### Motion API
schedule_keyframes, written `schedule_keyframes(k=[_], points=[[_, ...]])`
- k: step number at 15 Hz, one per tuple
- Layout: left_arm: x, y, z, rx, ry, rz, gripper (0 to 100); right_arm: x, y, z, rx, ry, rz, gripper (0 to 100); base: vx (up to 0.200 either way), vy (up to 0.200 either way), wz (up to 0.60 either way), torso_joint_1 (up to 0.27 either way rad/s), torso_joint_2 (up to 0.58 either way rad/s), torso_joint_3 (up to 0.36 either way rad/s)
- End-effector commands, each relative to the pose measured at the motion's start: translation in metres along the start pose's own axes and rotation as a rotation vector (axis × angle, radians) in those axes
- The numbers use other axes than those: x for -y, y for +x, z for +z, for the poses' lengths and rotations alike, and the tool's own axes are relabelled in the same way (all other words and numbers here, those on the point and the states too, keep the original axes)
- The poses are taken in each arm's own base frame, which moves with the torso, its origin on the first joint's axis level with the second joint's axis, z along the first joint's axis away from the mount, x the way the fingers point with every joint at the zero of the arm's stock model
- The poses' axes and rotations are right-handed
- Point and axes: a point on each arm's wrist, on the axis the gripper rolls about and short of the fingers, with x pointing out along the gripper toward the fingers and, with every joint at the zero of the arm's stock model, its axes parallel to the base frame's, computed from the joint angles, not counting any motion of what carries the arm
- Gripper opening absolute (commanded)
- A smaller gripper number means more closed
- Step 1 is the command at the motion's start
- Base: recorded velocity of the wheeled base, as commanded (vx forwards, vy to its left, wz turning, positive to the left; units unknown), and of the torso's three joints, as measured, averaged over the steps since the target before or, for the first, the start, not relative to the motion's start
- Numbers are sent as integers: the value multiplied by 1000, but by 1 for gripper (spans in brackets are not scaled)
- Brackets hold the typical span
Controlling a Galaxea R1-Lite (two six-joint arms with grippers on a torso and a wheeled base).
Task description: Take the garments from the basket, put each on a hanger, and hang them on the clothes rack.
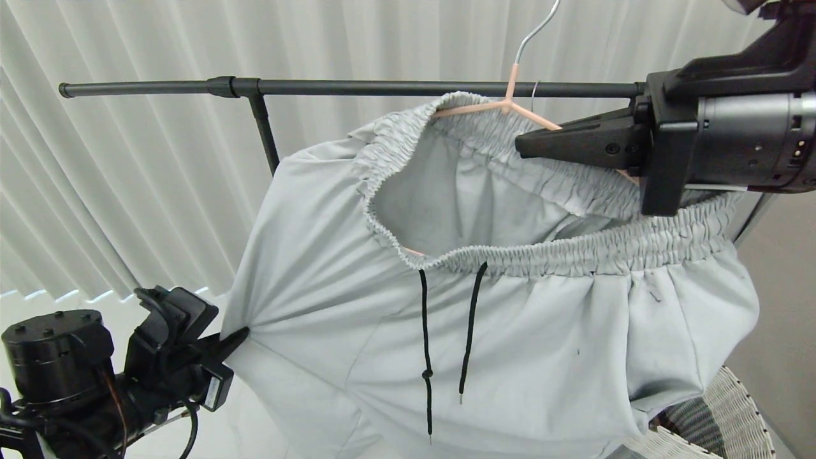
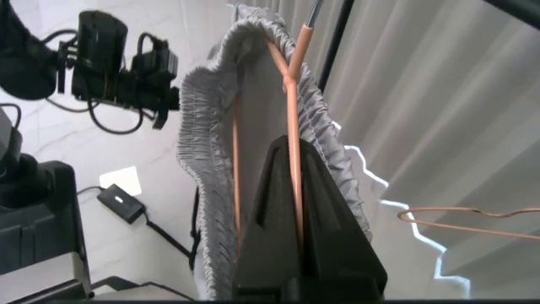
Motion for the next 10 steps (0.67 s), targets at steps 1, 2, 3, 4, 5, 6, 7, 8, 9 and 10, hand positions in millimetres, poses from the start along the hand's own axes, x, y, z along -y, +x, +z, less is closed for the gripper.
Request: schedule_keyframes(k=[1, 2, 3, 4, 5, 6, 7, 8, 9, 10], points=[[1, -2, 0, 11, 6, 2, 0, 1, 3, -1, 2, 4, -3, 0, 0, 0, 0, 0, 0, 0], [2, -2, 4, 44, 18, 6, 100, 1, 3, -1, 2, 4, -3, 0, 0, 0, 0, 0, 0, 0], [2, -2, 6, 63, 24, 7, 100, 1, 3, -1, 1, 4, -5, 0, 0, 0, 0, 0, 0, 0], [2, -2, 8, 78, 28, 10, 100, 1, 4, -1, 3, 3, -5, 0, 0, 0, 0, 0, 0, 0], [2, -5, 9, 90, 32, 14, 100, 2, 4, -1, 4, 3, -8, 0, 0, 0, 0, 0, 0, 0], [3, -8, 9, 94, 37, 15, 100, 2, 4, -1, 3, 3, -15, 0, 0, 0, 0, 0, 0, 0], [4, -14, 9, 101, 40, 15, 100, 3, 3, -1, 1, 3, -27, 0, 0, 0, 0, 0, 0, 0], [5, -17, 10, 109, 42, 16, 100, 3, 3, -1, 0, 3, -30, 0, 0, 0, 0, 0, 0, 0], [5, -30, 14, 160, 55, 18, 100, 5, 3, -2, -5, 5, -46, 0, 0, 0, 0, 0, 0, 0], [5, -41, 21, 210, 65, 32, 100, 7, 3, -3, -13, 8, -62, 0, 0, 0, 0, 0, 0, 0]])
